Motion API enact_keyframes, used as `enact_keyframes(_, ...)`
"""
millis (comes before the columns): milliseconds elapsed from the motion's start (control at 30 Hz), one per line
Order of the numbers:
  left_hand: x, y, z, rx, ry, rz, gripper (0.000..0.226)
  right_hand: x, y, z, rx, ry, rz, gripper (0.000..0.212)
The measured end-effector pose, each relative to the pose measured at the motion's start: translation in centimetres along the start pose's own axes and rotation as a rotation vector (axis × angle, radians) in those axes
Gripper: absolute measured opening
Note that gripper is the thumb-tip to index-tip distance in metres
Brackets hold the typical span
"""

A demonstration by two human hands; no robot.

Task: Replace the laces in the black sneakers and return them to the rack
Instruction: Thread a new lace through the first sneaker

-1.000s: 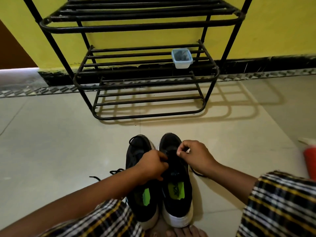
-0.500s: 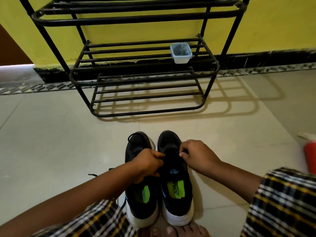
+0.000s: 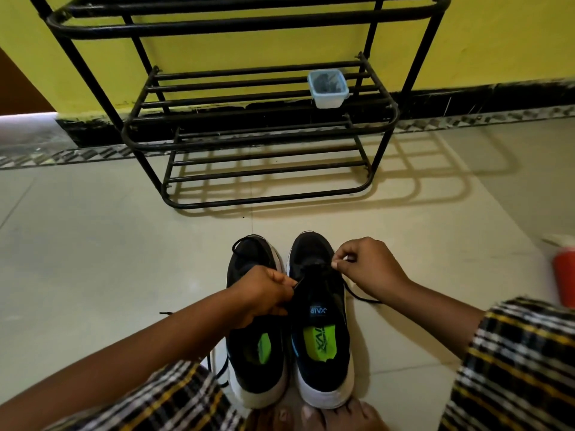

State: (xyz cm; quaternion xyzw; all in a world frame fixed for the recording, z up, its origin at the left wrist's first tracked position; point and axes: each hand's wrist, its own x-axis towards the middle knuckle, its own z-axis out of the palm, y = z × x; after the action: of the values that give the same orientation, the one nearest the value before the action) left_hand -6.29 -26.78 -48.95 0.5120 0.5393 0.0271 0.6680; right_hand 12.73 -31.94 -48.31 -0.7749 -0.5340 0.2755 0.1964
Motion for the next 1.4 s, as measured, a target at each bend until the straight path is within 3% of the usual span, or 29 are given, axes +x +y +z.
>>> enact_keyframes(200, 0.4, -0.2, 0.2, -0.029, -0.002, 0.002, 0.020, -1.0, -1.3, 1.5, -0.084, -0.062, -0.114, 0.005)
enact_keyframes(500, 0.4, -0.4, 0.2, -0.025, -0.002, 0.011, 0.021, -1.5, -1.2, 4.0, 0.014, -0.123, -0.013, 0.008)
enact_keyframes(767, 0.5, -0.5, 0.1, -0.038, -0.007, 0.020, 0.021, -1.5, -1.7, 3.9, 0.144, -0.118, 0.013, 0.030)
enact_keyframes(967, 0.6, -0.6, 0.3, -0.031, 0.019, 0.020, 0.020, -1.3, -2.2, 4.1, 0.111, -0.182, 0.031, 0.012)
enact_keyframes(1400, 0.5, -0.6, 0.3, -0.006, 0.029, 0.032, 0.018, -0.9, -2.6, 4.0, -0.036, -0.201, 0.031, 0.016)
